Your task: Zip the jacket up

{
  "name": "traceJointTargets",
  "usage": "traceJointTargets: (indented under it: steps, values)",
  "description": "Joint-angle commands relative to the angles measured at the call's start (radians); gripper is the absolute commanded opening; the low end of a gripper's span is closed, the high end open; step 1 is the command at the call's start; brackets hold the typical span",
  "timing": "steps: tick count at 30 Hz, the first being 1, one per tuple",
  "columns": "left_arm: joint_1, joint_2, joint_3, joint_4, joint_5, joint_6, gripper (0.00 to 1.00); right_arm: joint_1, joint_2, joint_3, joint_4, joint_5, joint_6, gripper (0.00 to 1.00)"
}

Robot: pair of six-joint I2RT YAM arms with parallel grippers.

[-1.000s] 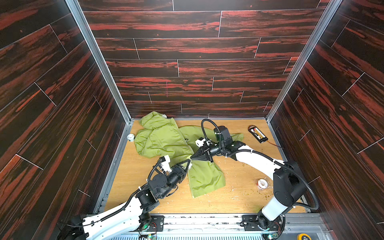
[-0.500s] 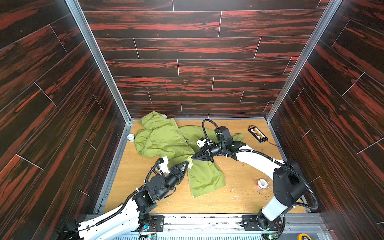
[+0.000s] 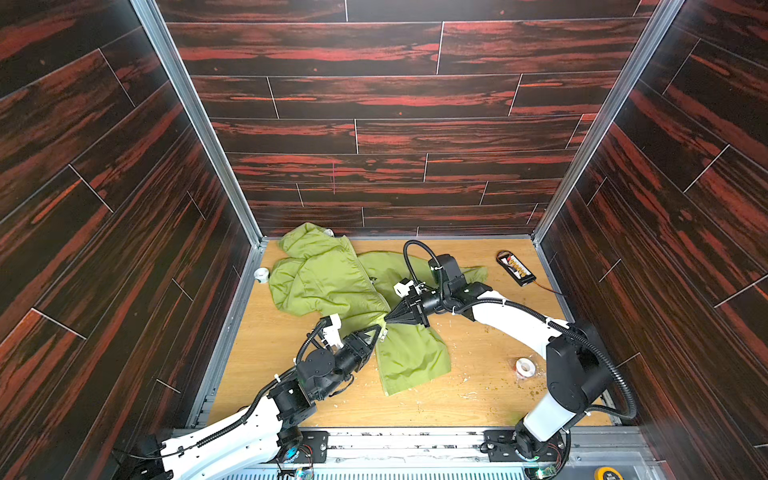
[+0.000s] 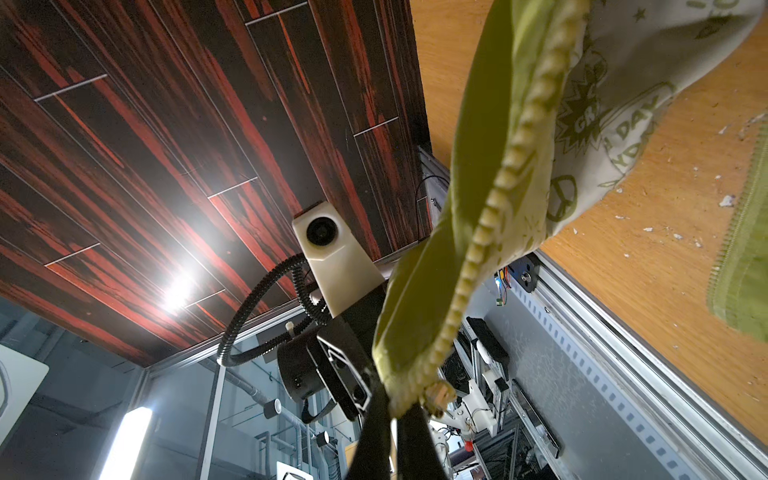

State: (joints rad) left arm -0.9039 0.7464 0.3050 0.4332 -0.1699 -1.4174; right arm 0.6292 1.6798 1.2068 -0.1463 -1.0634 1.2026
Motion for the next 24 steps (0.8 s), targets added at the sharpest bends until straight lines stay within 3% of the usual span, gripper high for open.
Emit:
traceJointTargets:
  steps: [1, 10, 24]
  values:
    - [0.006, 0.017, 0.036, -0.015, 0.044, 0.018, 0.33, -0.003, -0.055, 0.023, -0.032, -0.006, -0.024, 0.0]
    - [0.014, 0.03, 0.052, -0.028, 0.063, 0.025, 0.29, -0.004, -0.064, 0.023, -0.052, -0.004, -0.042, 0.0]
    - [0.024, 0.036, 0.064, -0.041, 0.076, 0.028, 0.35, -0.01, -0.074, 0.022, -0.076, 0.0, -0.06, 0.0]
